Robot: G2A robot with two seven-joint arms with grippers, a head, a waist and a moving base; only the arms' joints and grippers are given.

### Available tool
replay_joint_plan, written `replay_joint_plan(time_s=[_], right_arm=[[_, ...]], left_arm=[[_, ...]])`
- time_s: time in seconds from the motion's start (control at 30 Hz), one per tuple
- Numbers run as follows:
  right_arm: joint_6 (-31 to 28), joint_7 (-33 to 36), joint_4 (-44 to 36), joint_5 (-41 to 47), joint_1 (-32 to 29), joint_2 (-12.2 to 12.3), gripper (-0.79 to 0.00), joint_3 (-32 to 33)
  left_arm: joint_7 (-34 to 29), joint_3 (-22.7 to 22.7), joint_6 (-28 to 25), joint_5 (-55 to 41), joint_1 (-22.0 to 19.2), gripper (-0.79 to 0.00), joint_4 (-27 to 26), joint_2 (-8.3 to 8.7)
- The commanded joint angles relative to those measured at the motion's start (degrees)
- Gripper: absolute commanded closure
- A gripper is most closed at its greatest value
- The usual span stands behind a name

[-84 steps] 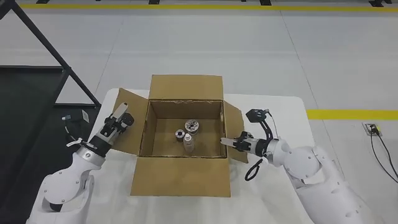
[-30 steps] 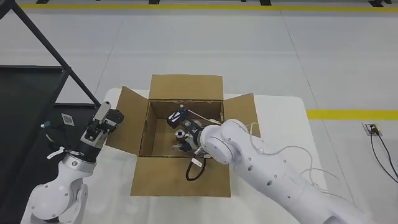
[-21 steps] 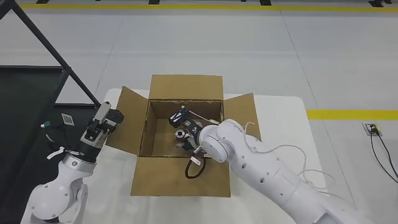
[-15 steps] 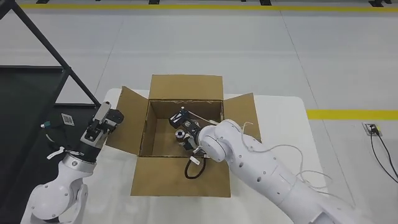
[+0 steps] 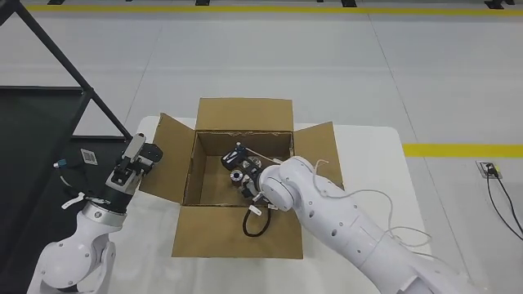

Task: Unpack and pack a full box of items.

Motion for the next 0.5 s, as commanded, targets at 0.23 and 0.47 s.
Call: replay_joint_plan(time_s=[0.23, 0.47], right_arm=[[-0.6, -1.0, -4.3, -3.7, -1.0, 0.3, 0.0, 1.9], [2.2, 0.3, -16.2, -8.9, -5.2, 2.8, 0.0, 7.5]], left_arm=[[0.0, 0.0, 0.0, 0.0, 0.0, -0.785, 0.0, 0.0], [0.0, 0.0, 0.0, 0.0, 0.0, -0.785, 0.0, 0.0]])
